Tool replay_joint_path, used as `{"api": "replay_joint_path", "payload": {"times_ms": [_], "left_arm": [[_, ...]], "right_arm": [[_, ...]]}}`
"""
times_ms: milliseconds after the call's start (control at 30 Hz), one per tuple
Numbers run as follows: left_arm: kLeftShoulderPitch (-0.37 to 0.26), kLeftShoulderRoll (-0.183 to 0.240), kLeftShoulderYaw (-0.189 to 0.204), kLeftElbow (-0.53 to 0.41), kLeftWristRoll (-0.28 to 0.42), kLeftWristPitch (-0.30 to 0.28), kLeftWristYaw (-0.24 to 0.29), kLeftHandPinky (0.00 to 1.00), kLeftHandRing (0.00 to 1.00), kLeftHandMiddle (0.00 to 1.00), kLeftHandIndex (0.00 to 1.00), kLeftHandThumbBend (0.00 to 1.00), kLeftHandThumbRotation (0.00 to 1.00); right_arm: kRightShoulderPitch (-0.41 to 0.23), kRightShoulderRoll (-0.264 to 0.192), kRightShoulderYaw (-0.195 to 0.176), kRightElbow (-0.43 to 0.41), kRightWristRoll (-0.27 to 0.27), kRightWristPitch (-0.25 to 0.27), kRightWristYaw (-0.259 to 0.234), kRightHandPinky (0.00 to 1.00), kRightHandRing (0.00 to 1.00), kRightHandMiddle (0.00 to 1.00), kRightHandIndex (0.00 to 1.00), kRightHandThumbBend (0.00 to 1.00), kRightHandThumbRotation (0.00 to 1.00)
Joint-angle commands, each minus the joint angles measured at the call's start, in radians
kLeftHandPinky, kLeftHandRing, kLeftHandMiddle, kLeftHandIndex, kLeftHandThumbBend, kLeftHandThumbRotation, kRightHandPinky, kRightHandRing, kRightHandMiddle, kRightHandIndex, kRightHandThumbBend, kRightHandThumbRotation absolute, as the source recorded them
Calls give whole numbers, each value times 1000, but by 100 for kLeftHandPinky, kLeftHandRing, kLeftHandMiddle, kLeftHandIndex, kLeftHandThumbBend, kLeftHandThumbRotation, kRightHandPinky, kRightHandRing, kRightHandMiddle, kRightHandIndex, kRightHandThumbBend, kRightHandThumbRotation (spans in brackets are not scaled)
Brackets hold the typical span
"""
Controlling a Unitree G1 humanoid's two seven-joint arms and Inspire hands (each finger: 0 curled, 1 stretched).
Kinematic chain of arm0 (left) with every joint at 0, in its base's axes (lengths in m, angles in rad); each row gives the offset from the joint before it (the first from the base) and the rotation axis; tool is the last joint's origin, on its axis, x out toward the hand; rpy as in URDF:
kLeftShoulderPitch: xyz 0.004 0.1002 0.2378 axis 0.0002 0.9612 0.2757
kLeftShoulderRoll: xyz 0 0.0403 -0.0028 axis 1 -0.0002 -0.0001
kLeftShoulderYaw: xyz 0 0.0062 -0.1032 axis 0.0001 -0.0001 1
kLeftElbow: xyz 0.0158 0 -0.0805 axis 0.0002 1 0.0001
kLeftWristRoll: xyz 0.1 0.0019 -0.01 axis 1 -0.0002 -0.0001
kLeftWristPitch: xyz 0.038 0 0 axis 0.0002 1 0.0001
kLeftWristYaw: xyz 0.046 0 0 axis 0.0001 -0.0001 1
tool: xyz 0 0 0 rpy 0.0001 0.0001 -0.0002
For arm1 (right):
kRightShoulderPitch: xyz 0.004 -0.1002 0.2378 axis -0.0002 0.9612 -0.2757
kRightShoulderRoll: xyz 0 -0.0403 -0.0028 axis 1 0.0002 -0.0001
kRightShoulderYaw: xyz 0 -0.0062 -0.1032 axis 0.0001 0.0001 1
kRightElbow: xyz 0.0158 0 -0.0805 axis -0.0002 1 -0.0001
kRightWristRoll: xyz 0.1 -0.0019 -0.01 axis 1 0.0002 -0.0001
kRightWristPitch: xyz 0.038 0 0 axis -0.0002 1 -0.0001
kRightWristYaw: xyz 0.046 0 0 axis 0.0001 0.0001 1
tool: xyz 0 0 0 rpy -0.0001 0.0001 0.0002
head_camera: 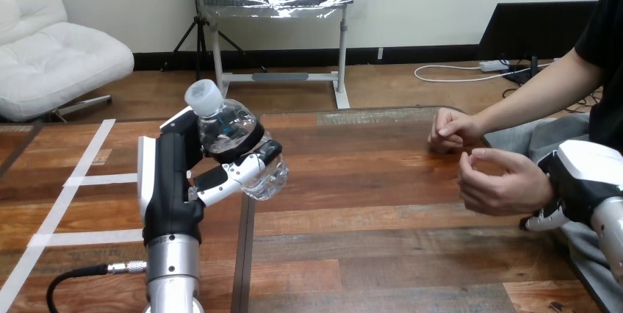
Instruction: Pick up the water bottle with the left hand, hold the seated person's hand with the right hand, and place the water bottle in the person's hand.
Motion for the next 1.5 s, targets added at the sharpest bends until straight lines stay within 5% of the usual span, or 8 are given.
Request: {"api": "replay_joint_path", "payload": {"times_ms": [0,233,533,1467], "left_arm": [[-93,13,-13,-20,9,-30,-4,40,41,43,51,58,0],[-96,6,-20,-33,40,-8,9,40,41,43,50,58,0],[-104,-14,-31,-46,43,8,1,41,41,42,50,59,0],[-137,-53,-85,-66,60,43,-3,39,40,41,50,61,0]], "right_arm": [[5,-12,-21,-52,14,-20,-15,14,23,35,42,68,0],[14,-27,-34,-96,11,-34,-8,12,21,32,41,70,0],[38,-25,-88,-176,74,-32,31,14,22,33,40,69,0],[91,-31,-124,-358,62,-39,27,21,28,38,41,74,0]]}}
